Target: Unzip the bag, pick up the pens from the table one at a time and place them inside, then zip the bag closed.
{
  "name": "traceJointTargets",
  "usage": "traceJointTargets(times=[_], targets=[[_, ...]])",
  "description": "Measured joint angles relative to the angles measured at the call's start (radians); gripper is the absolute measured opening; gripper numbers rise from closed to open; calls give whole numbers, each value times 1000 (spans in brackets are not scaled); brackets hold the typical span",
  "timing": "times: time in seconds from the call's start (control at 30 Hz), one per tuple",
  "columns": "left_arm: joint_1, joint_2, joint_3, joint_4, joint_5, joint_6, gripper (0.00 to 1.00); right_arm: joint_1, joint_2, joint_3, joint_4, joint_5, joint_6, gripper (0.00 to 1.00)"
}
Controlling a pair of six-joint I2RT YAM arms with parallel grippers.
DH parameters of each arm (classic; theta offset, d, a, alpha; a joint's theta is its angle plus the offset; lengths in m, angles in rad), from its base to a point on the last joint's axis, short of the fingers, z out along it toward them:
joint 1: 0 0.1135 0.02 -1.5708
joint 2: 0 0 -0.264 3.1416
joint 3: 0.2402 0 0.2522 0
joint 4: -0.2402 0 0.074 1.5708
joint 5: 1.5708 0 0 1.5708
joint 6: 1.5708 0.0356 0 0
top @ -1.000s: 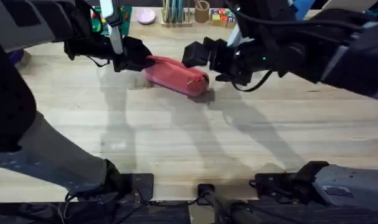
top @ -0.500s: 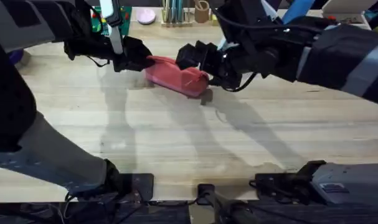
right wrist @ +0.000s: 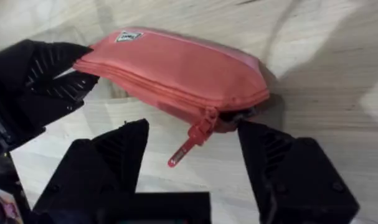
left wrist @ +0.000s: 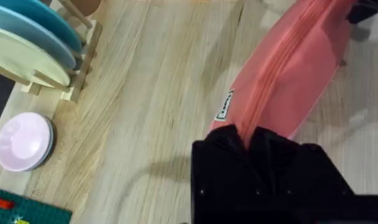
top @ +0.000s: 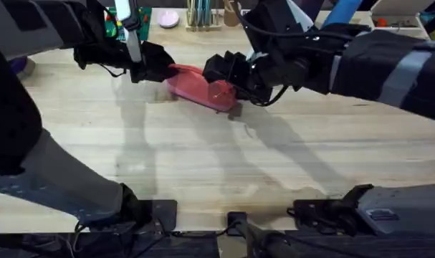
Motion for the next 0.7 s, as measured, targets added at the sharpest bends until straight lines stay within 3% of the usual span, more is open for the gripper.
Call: traceJointTargets(times=[0.33,0.5,0.7], targets=[[0,0,0,0,0,0,42,0,16,0,2,19,4,622],[0,0,0,1,-1,0,42,-2,20,0,-11,28,6,352],[0,0,0,6,-3,0,42,-2,21,0,-13,33,6,120]])
